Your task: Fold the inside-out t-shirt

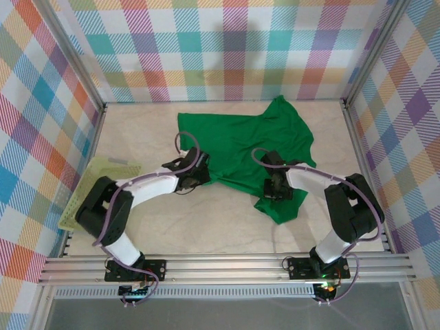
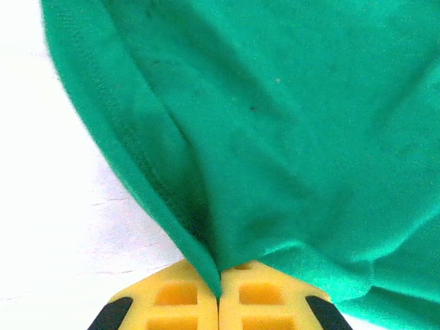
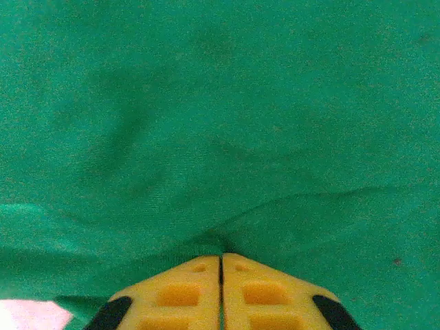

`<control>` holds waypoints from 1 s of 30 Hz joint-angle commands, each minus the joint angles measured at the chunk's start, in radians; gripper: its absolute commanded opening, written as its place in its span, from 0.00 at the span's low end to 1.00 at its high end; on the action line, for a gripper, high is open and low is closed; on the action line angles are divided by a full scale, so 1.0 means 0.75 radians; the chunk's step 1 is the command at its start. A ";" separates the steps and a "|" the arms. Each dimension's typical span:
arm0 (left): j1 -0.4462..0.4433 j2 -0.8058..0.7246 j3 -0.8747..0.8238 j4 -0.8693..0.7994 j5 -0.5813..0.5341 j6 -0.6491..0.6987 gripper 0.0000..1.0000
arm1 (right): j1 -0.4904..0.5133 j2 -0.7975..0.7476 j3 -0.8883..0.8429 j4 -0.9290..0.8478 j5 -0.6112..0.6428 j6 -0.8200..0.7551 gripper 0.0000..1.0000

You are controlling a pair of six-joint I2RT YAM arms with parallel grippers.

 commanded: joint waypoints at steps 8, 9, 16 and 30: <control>0.135 -0.251 -0.132 0.103 -0.005 0.192 0.03 | -0.281 -0.132 0.117 -0.015 0.144 -0.153 0.00; 0.134 -0.253 -0.113 0.103 -0.012 0.211 0.04 | -0.281 -0.147 0.144 -0.022 0.147 -0.176 0.00; 0.195 0.006 0.201 -0.029 -0.154 0.271 0.12 | -0.277 -0.144 0.341 -0.036 0.134 -0.246 0.00; 0.095 0.233 0.587 -0.502 -0.359 0.068 0.63 | -0.279 0.220 0.805 -0.090 0.036 -0.293 0.00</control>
